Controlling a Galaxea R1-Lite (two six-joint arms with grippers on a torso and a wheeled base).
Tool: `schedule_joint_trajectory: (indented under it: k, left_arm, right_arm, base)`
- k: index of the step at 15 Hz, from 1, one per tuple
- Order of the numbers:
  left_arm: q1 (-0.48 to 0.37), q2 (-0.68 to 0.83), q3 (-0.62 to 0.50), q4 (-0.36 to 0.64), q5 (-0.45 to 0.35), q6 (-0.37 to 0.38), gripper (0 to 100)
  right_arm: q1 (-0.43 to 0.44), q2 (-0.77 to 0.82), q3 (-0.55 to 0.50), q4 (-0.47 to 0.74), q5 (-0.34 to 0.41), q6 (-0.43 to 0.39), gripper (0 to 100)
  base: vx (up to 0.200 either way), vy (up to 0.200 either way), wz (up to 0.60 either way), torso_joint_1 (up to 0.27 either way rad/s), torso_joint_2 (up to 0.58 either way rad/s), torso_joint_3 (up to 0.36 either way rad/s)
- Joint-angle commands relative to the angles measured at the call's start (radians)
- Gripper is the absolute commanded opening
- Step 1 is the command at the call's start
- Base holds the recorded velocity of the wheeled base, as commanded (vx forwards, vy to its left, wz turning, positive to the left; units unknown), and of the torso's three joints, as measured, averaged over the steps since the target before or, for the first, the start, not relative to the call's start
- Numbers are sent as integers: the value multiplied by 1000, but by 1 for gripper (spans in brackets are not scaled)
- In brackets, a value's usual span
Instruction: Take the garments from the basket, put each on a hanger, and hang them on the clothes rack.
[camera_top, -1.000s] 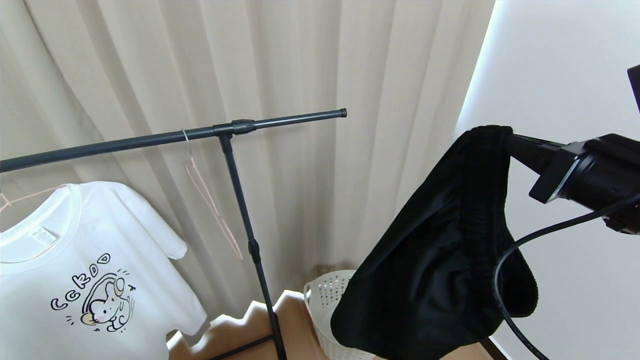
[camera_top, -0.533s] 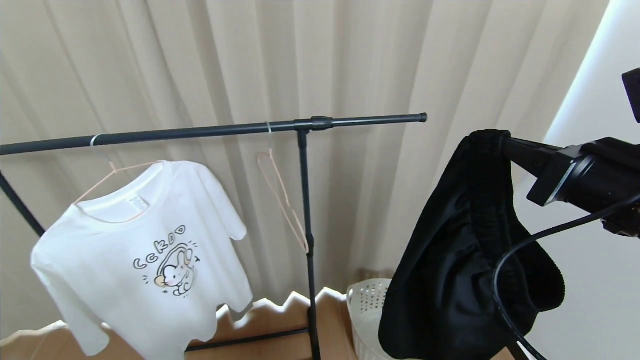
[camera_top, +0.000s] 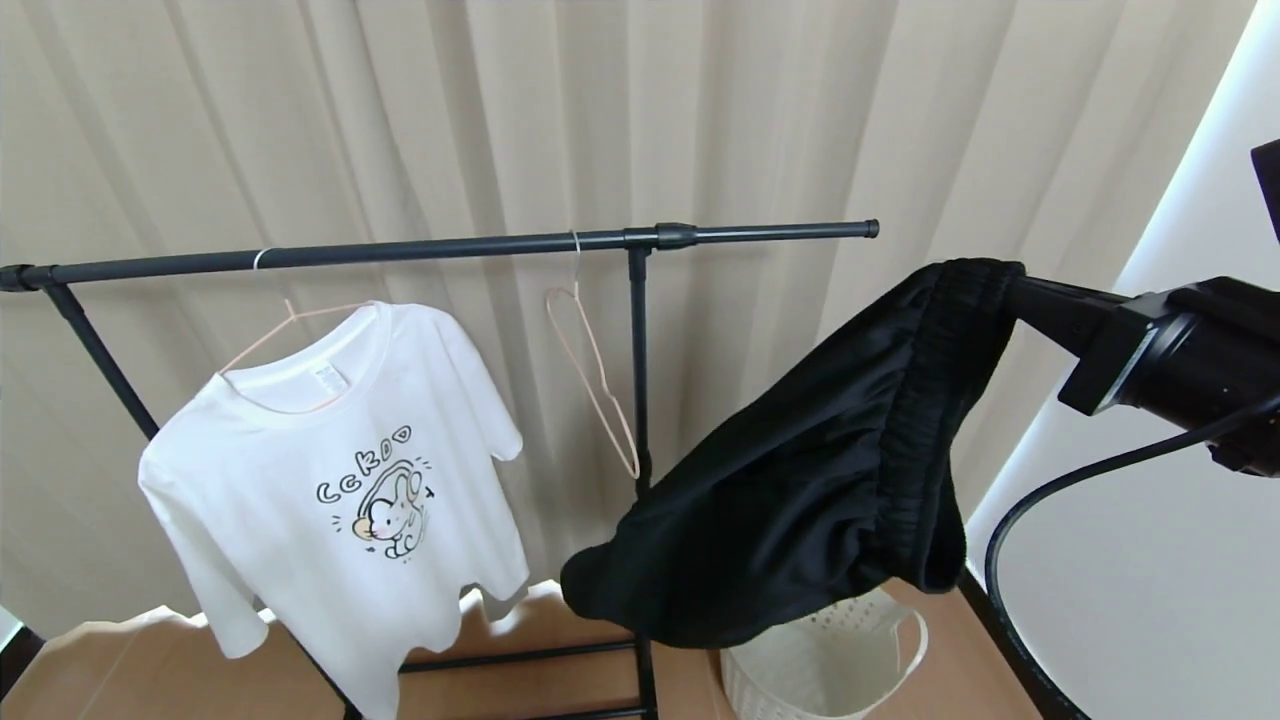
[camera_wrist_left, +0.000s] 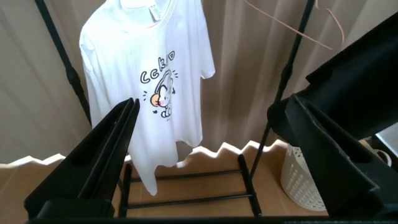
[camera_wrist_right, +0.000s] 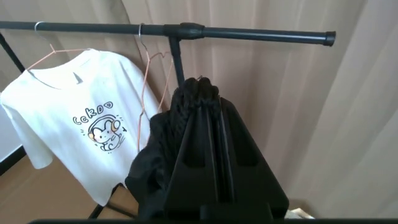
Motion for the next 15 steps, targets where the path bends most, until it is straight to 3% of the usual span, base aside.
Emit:
schedule_joint_trajectory:
  k: [1, 9, 15]
  left_arm:
    - [0, 1, 0, 0, 0, 0, 100]
    - [0, 1, 0, 0, -1, 0, 100]
    - [0, 1, 0, 0, -3, 1, 100]
  right_arm:
    - [2, 0, 1, 3, 1, 0, 0]
    - [1, 0, 4, 3, -1, -11, 0]
    - [-13, 0, 6, 3, -1, -22, 0]
  base:
    - [0, 200, 0, -12, -7, -2]
    - [0, 200, 0, 4, -1, 4]
    - [167, 0, 0, 0, 2, 0]
